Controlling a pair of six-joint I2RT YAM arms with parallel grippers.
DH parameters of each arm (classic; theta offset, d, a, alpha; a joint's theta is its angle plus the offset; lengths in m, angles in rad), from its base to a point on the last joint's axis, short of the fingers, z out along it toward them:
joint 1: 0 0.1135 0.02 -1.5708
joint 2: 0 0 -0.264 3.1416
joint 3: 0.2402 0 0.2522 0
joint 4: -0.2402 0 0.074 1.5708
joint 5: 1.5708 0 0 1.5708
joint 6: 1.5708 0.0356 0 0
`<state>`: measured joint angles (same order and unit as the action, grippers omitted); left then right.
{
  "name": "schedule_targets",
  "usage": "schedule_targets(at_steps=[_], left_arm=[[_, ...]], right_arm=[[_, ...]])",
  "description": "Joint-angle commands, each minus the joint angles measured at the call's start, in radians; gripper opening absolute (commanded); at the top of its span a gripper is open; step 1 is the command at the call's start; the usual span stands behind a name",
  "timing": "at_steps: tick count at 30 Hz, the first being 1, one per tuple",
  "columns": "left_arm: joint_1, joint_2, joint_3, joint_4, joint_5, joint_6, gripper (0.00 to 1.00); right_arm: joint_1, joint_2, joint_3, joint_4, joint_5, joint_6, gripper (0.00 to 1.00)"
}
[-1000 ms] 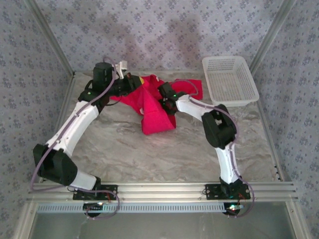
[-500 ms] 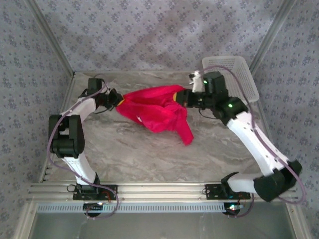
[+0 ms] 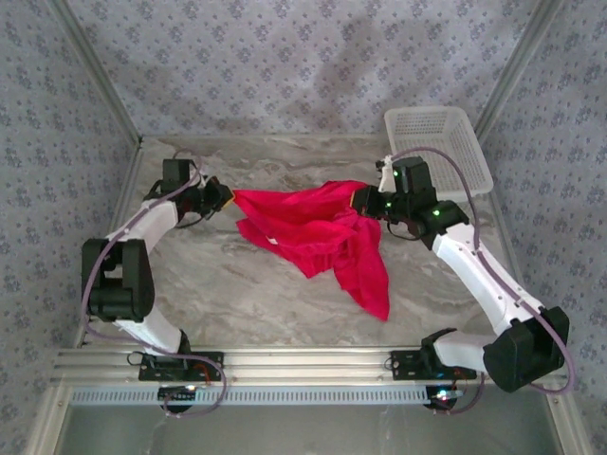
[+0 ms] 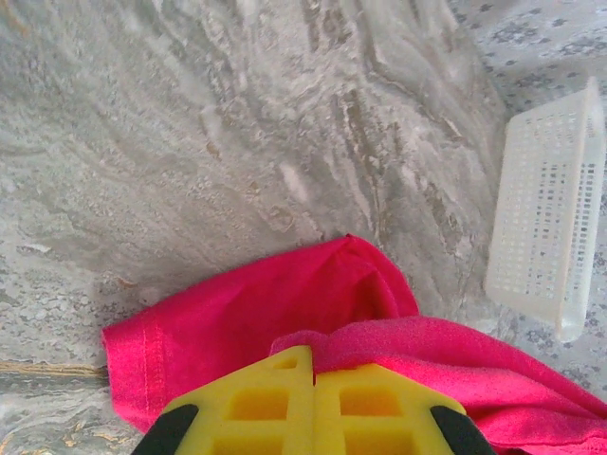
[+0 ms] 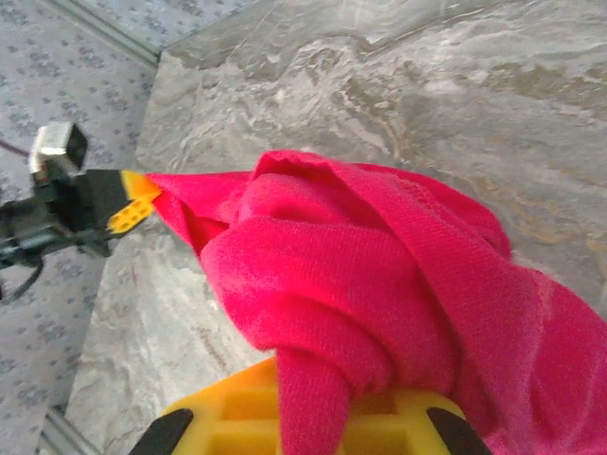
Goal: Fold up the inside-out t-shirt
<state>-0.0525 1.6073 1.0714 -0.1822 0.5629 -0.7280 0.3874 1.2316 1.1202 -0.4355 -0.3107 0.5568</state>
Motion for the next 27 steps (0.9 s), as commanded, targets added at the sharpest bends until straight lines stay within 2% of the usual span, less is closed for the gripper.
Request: schedule_targets(at_steps=[1, 9, 14, 19, 21, 24, 27], left_arm=[[-0.008, -0.081, 0.006, -0.031, -0.038, 0.053, 0.0], [-0.008, -0.238, -0.031, -0.085, -0.155, 0.109, 0.0], [0.0, -0.269, -0.092, -0.119, -0.208, 0.132, 0.0], [-0.015, -0.23, -0.169, -0.016, -0.133, 0.15, 0.0], [-0.064, -0.219, -0.153, -0.001, -0.11, 0.208, 0.1], [-0.188, -0.23, -0.105, -0.013, -0.142, 0.375, 0.34], [-0.323, -0.248, -0.088, 0.006, -0.192, 0.581, 0.47]], right_arm=[[-0.003, -0.038, 0.005, 0.001, 0.079, -0.041, 0.0], [-0.043, -0.139, -0.045, -0.029, 0.105, -0.122, 0.0], [-0.097, -0.203, -0.148, -0.012, 0.076, -0.122, 0.0], [-0.124, -0.173, -0.216, 0.044, -0.018, -0.091, 0.0], [-0.122, -0.142, -0.21, 0.05, -0.032, -0.088, 0.0], [-0.123, -0.097, -0.183, 0.054, -0.06, -0.09, 0.0], [-0.119, -0.075, -0.163, 0.052, -0.08, -0.097, 0.0]])
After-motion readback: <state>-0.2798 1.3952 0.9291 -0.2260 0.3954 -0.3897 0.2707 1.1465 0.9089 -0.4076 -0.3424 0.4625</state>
